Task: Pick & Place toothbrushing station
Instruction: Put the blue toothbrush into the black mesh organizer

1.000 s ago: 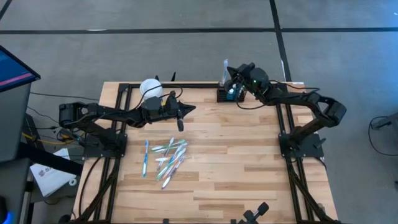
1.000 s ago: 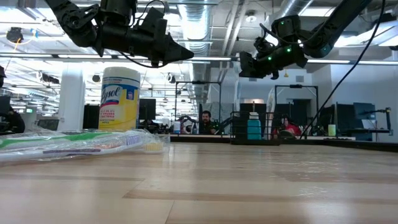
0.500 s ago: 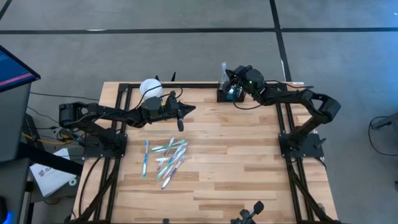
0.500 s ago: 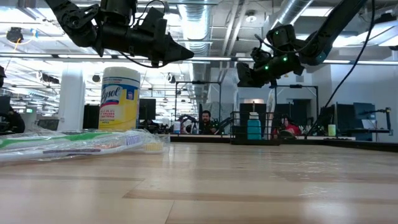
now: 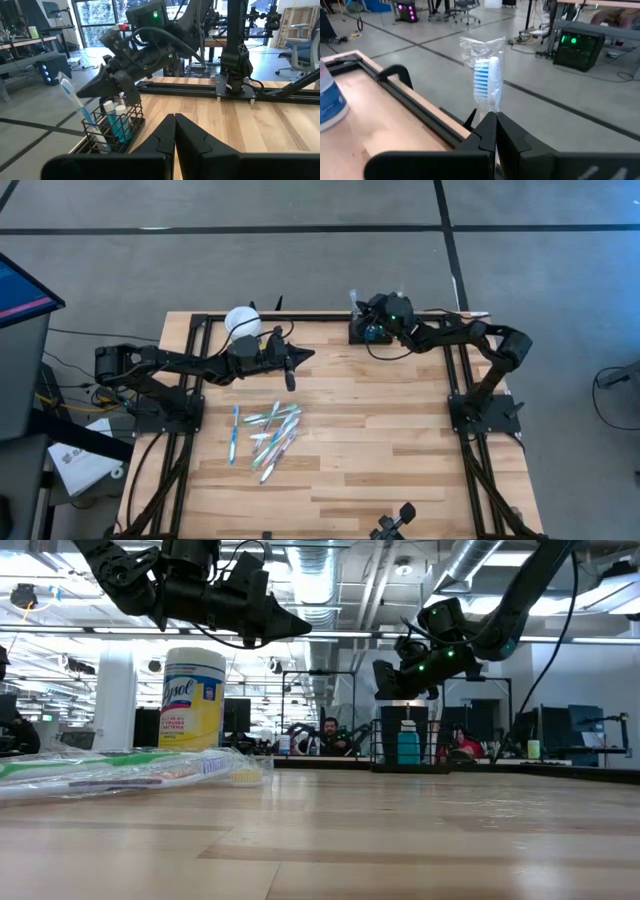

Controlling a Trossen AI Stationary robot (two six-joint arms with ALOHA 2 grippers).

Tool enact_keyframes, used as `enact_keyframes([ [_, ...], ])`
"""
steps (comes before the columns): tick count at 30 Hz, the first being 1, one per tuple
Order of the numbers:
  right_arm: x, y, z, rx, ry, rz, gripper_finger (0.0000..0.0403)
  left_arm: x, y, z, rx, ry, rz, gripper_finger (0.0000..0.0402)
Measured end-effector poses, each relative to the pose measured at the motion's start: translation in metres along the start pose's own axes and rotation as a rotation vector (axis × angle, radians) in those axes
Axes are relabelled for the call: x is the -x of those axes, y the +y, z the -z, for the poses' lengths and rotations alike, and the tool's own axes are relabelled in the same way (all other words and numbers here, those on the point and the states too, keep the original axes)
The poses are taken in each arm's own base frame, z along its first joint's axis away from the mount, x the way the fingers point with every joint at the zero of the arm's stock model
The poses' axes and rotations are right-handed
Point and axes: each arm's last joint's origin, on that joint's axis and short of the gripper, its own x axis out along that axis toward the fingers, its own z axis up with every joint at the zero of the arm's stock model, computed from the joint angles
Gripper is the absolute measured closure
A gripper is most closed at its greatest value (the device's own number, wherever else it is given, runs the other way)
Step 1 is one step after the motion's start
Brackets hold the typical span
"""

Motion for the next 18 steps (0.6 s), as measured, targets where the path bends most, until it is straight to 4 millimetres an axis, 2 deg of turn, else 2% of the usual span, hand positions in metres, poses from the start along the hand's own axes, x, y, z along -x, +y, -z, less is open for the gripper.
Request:
enact_keyframes([
  [14,0.0007,-0.0011,0.0021,0.037,0.035,0.007,0.0403,0.0,0.0,0.0001,0.0,0.0,0.001,0.04],
  [18,0.0053,-0.0016,-0.0072,0.036,0.0,0.014,0.0396,0.0,0.0,0.0,0.0,0.0,0.001,0.04],
])
